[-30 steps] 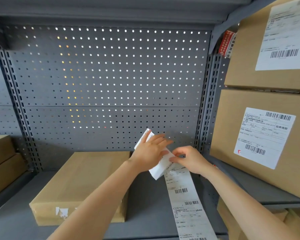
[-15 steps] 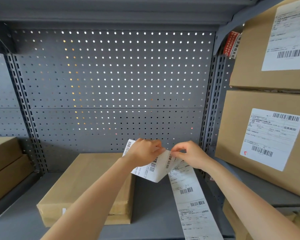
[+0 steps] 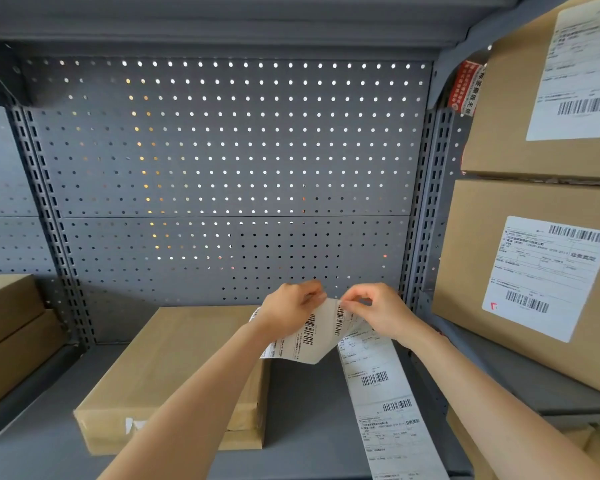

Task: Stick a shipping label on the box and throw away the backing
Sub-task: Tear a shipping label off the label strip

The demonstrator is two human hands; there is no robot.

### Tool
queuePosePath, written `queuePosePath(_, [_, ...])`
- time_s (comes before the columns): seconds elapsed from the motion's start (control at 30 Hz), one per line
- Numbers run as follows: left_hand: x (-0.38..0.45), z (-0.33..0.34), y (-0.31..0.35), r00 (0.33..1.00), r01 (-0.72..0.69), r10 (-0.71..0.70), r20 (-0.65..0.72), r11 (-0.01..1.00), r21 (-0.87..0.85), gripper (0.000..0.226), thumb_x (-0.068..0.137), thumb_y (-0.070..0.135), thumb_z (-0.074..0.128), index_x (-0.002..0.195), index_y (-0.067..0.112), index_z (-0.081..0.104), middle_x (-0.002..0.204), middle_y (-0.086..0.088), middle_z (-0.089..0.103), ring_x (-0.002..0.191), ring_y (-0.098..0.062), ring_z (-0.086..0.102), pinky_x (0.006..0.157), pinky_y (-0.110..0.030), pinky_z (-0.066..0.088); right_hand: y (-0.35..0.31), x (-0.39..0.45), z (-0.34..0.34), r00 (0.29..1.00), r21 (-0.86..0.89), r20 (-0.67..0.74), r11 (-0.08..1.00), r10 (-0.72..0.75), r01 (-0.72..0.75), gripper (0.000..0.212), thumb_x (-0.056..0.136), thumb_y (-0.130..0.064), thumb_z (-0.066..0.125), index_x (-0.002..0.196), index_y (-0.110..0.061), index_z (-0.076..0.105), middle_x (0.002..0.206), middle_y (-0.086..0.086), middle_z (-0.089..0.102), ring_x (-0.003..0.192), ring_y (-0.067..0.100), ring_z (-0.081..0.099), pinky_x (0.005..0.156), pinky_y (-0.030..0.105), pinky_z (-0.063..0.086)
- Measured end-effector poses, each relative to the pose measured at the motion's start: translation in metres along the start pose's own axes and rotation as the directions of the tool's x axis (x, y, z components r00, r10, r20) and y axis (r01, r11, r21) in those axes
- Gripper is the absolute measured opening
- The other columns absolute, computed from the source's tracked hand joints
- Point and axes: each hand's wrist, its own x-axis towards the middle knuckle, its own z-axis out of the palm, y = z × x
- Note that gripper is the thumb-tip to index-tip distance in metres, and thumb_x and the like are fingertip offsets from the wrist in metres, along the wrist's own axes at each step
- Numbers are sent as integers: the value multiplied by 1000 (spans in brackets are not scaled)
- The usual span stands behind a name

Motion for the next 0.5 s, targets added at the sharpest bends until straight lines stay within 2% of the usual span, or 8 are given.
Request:
queuePosePath(0.1, [-1,-1,-7,997,73,-75,-21,993,-90,30,98,40,35,76,21,43,81,-6,65,74,-29,65,70,-41,53,4,-3,-4,999,66,-40,998,22,-19,15,89,-23,61,78,-30,67,88,-15,68,98,10,61,93,32,44])
queuePosePath(0.17, [-1,-5,-15,994,109,-110,-7,992,-58,29,99,40,34,79,20,43,86,-9,67,74,-28,66,71,-41,54,9,-7,-9,998,110,-41,993,53,-48,14,90,-21,62,79,-27,69,89,-11,70,98,10,62,90,31,47])
queuePosePath(0.3, [1,-7,-15,996,94,-94,-5,996,-6,27,99,41,32,88,21,47,86,-2,66,63,-18,63,67,-38,56,13,-9,-8,997,134,-28,989,66,-62,10,89,-20,63,87,-22,73,90,-11,71,96,9,63,89,29,47])
queuePosePath(0.43, [1,-6,-17,994,106,-106,-20,994,-1,27,99,43,31,76,31,40,85,-2,67,69,-22,67,67,-38,55,16,-8,-6,996,155,-37,985,80,-74,12,90,-19,61,88,-19,72,92,-8,71,96,10,63,81,22,46])
queuePosePath(0.5, [-2,-9,-23,992,126,-125,-30,992,20,26,99,43,30,79,30,41,85,-5,68,71,-22,68,67,-37,55,21,-9,-8,994,171,-42,981,102,-94,12,90,-18,61,89,-18,72,92,-5,72,94,8,64,81,22,47])
